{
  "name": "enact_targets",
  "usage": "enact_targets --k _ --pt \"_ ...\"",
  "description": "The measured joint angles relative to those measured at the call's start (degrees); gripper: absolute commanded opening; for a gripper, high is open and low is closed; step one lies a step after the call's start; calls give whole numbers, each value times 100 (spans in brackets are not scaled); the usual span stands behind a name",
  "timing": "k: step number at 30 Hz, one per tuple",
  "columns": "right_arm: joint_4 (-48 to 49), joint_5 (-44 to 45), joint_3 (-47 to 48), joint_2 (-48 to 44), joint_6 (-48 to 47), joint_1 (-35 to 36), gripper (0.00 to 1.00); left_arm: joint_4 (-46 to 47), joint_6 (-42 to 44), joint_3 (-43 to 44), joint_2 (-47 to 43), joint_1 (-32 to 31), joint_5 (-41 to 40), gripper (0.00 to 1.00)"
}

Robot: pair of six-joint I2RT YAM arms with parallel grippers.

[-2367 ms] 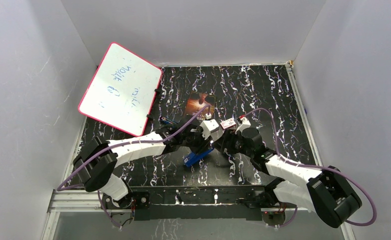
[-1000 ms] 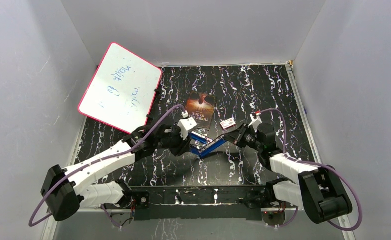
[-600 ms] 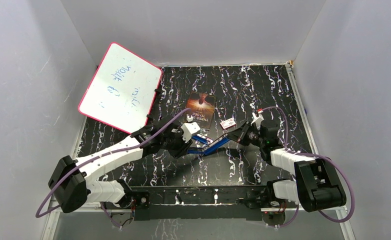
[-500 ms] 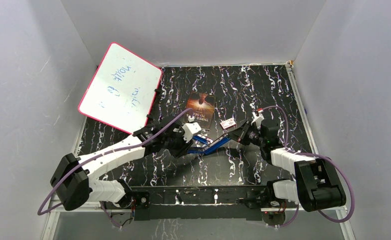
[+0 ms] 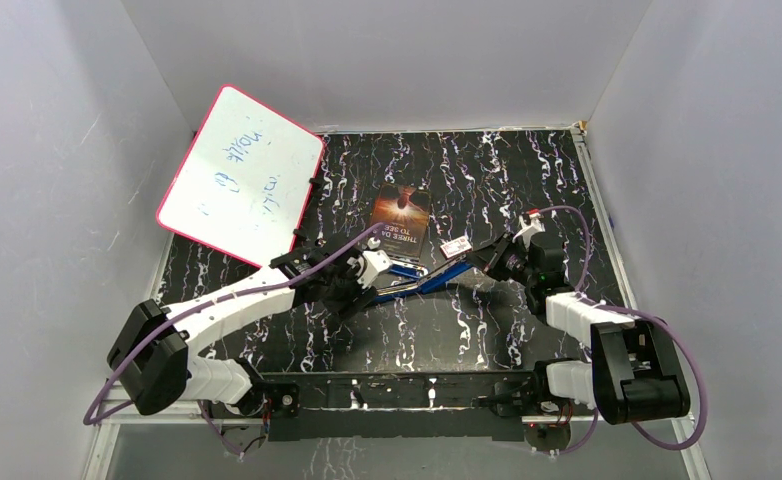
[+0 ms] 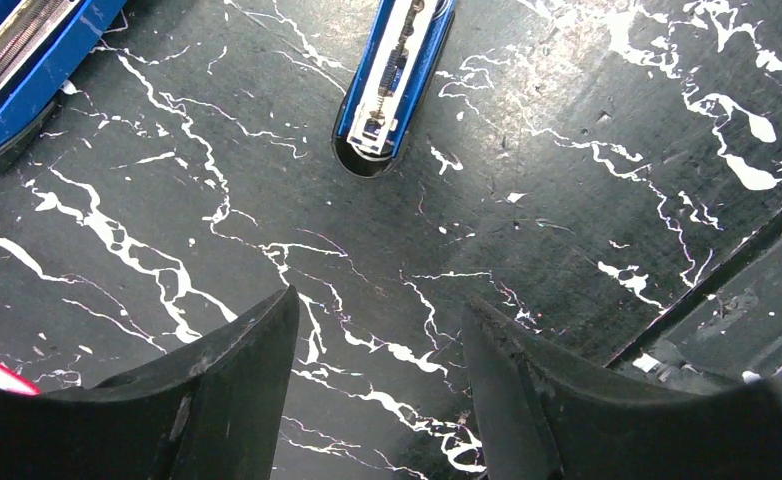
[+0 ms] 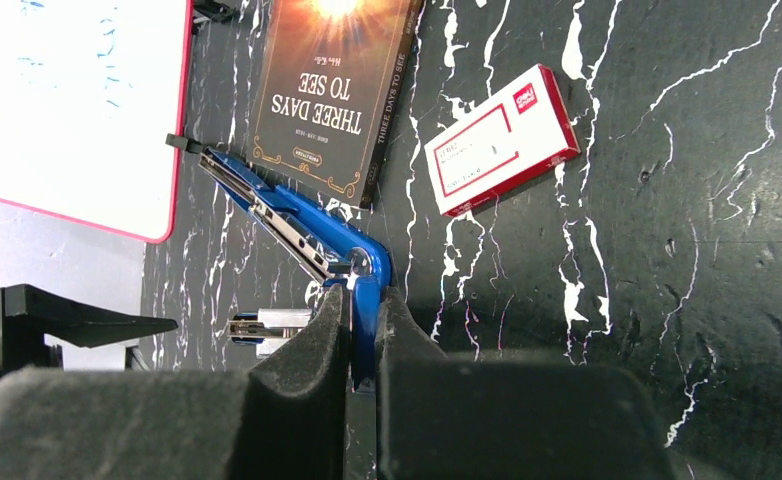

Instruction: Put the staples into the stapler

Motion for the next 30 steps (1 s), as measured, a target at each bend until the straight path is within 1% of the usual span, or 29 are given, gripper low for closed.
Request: enact_targets --k 6,9,11,12,13,14,18,21,27,30 --pt "-50 -59 9 -90 -157 0 0 46 22 55 0 0 -81 61" --pt "-131 -144 15 -190 -227 -17 0 400 31 140 15 0 -46 62" --pt "-173 -164 -22 -299 -243 -20 1 800 72 177 35 2 70 65" --pt "-184 -164 -63 -361 -234 -20 1 1023 105 179 44 0 160 71" --pt "-184 -162 -136 -450 -201 -9 2 1211 142 177 55 0 247 75" --pt "-177 -155 -223 -544 -149 -4 3 1436 205 170 72 0 389 75" --pt "-101 -118 -564 -822 190 127 5 2345 380 92 175 -31 925 75" --pt "-9 -140 -743 -887 437 249 6 2927 444 59 492 -118 1220 73" --pt "61 -118 -909 -986 658 361 9 3418 494 59 1366 -389 1593 72" --pt "61 -114 -929 -994 704 374 10 3622 494 57 1587 -522 1746 72"
